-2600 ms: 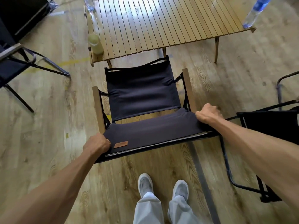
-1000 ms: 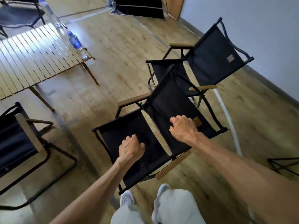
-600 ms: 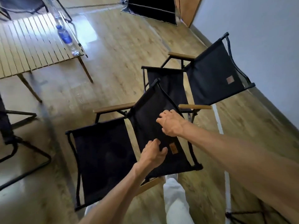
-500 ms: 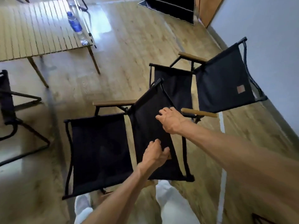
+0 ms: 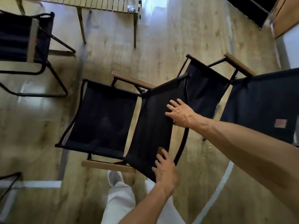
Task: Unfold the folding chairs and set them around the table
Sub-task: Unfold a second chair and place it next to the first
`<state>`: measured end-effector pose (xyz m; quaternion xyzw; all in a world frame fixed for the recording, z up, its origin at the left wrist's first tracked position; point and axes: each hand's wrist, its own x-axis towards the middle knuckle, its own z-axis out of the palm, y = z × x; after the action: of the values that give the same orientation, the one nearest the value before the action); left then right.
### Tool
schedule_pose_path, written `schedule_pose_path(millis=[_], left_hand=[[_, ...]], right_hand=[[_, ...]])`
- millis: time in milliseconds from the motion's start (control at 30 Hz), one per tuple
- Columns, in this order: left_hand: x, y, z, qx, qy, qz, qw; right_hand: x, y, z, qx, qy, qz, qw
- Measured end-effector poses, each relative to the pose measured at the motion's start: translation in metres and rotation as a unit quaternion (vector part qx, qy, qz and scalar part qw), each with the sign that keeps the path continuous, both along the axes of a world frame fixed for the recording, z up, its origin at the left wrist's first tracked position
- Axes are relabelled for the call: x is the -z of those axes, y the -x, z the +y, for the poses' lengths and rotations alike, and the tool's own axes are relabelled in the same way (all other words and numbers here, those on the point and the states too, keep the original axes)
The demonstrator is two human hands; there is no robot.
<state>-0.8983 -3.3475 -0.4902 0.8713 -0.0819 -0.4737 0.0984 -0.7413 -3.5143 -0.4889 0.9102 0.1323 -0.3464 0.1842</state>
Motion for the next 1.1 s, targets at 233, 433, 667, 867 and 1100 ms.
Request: schedule_pose_path(millis=[233, 433, 667, 867, 1100], left_hand=[[0.005, -0.001, 0.007, 0.062, 0.001, -0.106, 0.992], [0.005, -0.037, 0.048, 0.139, -0.012, -0.178, 0.974], [0.001, -0.128, 0.168, 0.180, -0.043, -0.208, 0.960], [0.000, -0.209, 0.266, 0.213, -0.140, -0.256, 0.932], [-0.013, -0.236, 0.301, 0.227, -0.057, -0.253, 0.939]], right_hand=[[-0.001, 0.000, 0.004, 0.033, -0.044, -0.071, 0.996], [-0.004, -0.007, 0.017, 0.066, -0.045, -0.073, 0.994], [-0.003, -0.028, 0.071, 0.086, -0.098, -0.075, 0.989], [0.013, -0.035, 0.128, 0.130, -0.192, -0.071, 0.970], [0.001, 0.001, 0.115, 0.166, -0.261, -0.002, 0.951]])
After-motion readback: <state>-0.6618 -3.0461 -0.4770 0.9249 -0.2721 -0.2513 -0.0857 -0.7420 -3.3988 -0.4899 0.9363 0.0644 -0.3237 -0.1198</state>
